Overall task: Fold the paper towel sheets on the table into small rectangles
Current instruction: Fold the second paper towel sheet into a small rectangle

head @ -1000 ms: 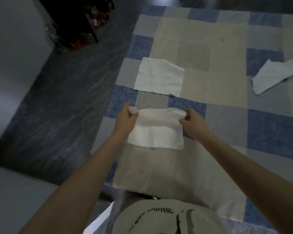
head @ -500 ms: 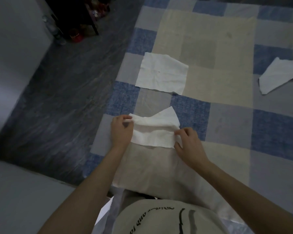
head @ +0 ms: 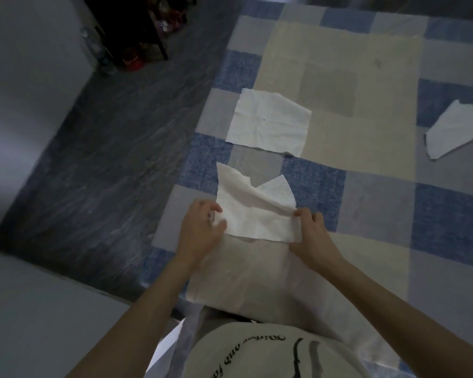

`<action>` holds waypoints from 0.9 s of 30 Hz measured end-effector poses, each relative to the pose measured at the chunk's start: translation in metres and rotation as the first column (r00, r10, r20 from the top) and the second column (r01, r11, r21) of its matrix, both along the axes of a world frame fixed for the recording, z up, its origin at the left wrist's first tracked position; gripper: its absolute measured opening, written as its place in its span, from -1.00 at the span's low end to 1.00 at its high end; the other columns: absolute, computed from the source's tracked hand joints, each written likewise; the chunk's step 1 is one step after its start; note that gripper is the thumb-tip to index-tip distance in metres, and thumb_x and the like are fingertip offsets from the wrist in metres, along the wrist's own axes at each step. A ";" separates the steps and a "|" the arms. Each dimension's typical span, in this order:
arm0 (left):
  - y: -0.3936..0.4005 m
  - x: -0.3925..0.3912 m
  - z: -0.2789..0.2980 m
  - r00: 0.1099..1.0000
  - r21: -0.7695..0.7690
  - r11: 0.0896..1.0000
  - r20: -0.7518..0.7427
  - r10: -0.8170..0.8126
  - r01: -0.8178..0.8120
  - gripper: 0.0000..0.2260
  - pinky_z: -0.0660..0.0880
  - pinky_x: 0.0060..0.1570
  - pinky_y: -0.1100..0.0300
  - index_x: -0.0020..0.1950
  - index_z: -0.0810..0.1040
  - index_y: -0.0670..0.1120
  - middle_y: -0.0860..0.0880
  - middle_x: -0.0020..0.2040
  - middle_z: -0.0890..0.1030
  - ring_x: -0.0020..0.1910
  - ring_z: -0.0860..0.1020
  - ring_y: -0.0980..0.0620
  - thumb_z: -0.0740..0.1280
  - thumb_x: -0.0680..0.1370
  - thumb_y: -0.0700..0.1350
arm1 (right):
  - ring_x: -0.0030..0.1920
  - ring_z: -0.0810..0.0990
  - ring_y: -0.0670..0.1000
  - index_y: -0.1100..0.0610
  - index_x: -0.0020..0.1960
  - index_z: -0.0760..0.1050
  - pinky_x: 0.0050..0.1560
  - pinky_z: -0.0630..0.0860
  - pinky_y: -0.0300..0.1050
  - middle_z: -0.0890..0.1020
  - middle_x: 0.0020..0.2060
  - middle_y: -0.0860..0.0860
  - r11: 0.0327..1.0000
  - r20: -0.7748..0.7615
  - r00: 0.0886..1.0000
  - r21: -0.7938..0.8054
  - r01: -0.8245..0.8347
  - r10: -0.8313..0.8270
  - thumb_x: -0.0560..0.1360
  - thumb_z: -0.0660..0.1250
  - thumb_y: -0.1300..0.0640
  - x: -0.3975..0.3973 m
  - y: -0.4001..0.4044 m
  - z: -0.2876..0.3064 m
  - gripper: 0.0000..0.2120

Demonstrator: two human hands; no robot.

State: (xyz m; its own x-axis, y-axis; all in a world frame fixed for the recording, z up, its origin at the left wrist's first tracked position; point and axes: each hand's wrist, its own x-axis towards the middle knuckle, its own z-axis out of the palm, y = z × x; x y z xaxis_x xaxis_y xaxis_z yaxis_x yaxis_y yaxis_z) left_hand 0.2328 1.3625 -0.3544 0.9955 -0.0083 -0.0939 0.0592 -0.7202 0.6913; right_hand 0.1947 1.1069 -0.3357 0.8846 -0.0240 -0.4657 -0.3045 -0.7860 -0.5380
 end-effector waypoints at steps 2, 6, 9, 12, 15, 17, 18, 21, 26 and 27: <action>0.002 -0.012 -0.011 0.991 0.186 0.973 -0.021 -0.134 0.135 -0.66 0.40 -0.04 0.12 0.08 0.51 -0.03 0.07 0.01 0.43 -0.03 0.45 0.04 0.39 0.36 0.04 | -0.03 0.40 0.00 0.10 0.32 0.20 -0.07 0.36 -0.16 0.36 0.15 0.05 0.981 -0.025 0.990 0.132 0.141 -0.139 0.38 0.44 0.20 0.000 -0.001 0.003 -0.39; -0.011 -0.021 -0.016 0.975 0.122 0.971 -0.059 0.214 -0.206 -0.64 0.43 0.06 0.03 0.12 0.46 -0.05 0.01 0.06 0.45 0.04 0.44 -0.02 0.42 0.42 0.07 | -0.15 0.60 0.00 0.14 0.33 0.20 -0.23 0.51 -0.18 0.59 -0.03 0.06 0.774 -0.263 0.856 0.366 0.516 -0.446 0.41 0.49 0.17 0.007 0.000 0.007 -0.37; -0.023 -0.023 -0.014 0.939 0.167 0.940 -0.128 0.319 -0.297 -0.75 0.37 0.14 0.01 0.06 0.54 -0.04 -0.03 0.10 0.45 0.10 0.43 -0.06 0.39 0.48 0.07 | -0.23 0.60 -0.01 0.14 0.21 0.29 -0.30 0.50 -0.17 0.59 -0.04 0.09 0.722 -0.309 0.811 0.373 0.583 -0.496 0.44 0.47 0.14 0.010 0.002 0.009 -0.53; -0.024 -0.022 -0.011 0.929 0.096 0.948 -0.192 0.316 -0.302 -0.84 0.42 0.12 0.01 -0.08 0.54 -0.04 -0.03 0.01 0.50 0.04 0.48 -0.07 0.39 0.50 0.02 | -0.25 0.58 -0.04 0.12 0.17 0.29 -0.37 0.42 -0.22 0.58 -0.01 0.09 0.753 -0.326 0.815 0.324 0.573 -0.480 0.45 0.45 0.13 0.012 0.003 0.012 -0.58; -0.021 -0.015 0.001 0.896 -0.171 0.908 -0.306 0.321 -0.383 -0.87 0.49 -0.13 0.15 -0.07 0.52 -0.13 -0.01 -0.19 0.58 -0.15 0.57 -0.04 0.39 0.52 -0.09 | -0.26 0.55 -0.03 0.12 0.16 0.26 -0.35 0.44 -0.17 0.54 -0.03 0.10 0.791 -0.391 0.816 0.276 0.546 -0.426 0.46 0.43 0.14 0.019 0.002 0.022 -0.59; -0.021 -0.002 0.016 0.845 -0.293 0.827 -0.407 0.347 -0.481 -0.83 0.49 -0.32 0.23 0.05 0.50 -0.18 -0.03 -0.25 0.58 -0.31 0.55 0.01 0.39 0.52 -0.15 | -0.26 0.55 -0.02 0.12 0.17 0.25 -0.31 0.46 -0.15 0.54 -0.06 0.12 0.783 -0.372 0.830 0.317 0.535 -0.416 0.46 0.43 0.16 0.032 -0.001 0.033 -0.58; -0.022 0.007 0.026 0.827 -0.327 0.794 -0.437 0.354 -0.512 -0.81 0.47 -0.43 0.28 0.09 0.48 -0.19 -0.04 -0.27 0.57 -0.37 0.52 0.04 0.38 0.53 -0.17 | -0.27 0.55 -0.01 0.12 0.18 0.25 -0.29 0.46 -0.14 0.55 -0.09 0.12 0.771 -0.337 0.841 0.354 0.530 -0.423 0.46 0.43 0.17 0.041 -0.002 0.039 -0.57; -0.026 0.040 0.058 0.832 -0.425 0.732 -0.422 0.360 -0.532 -0.82 0.41 -0.54 0.33 0.13 0.43 -0.14 -0.04 -0.28 0.56 -0.43 0.47 0.10 0.34 0.56 -0.19 | -0.36 0.59 -0.06 0.13 0.15 0.33 -0.35 0.47 -0.17 0.58 -0.15 0.13 0.740 -0.144 0.879 0.487 0.463 -0.455 0.44 0.43 0.19 0.071 -0.004 0.064 -0.62; -0.031 0.073 0.115 0.906 -0.631 0.663 -0.175 0.386 -0.404 -0.90 0.42 -0.43 0.28 0.00 0.46 -0.06 0.03 -0.31 0.51 -0.47 0.46 0.20 0.28 0.57 -0.25 | -0.43 0.55 -0.09 0.15 0.04 0.47 -0.41 0.43 -0.26 0.53 -0.29 0.12 0.745 0.219 0.890 0.644 0.176 -0.400 0.46 0.39 0.26 0.101 0.000 0.120 -0.81; -0.029 0.074 0.123 0.914 -0.658 0.660 -0.112 0.389 -0.361 -0.87 0.41 -0.44 0.27 -0.03 0.46 -0.04 0.04 -0.33 0.51 -0.48 0.46 0.20 0.27 0.57 -0.28 | -0.43 0.54 -0.09 0.16 0.00 0.49 -0.41 0.43 -0.28 0.52 -0.31 0.12 0.741 0.267 0.881 0.660 0.127 -0.389 0.47 0.37 0.28 0.101 0.000 0.127 -0.86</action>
State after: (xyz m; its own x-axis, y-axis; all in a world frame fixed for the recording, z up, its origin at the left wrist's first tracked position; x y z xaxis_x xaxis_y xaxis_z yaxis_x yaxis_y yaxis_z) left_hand 0.3069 1.3330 -0.2313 0.9304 0.3218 -0.1755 0.1882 -0.0083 0.9821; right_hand 0.2953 1.1064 -0.2085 0.9885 -0.1071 -0.1064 -0.1235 -0.1691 -0.9778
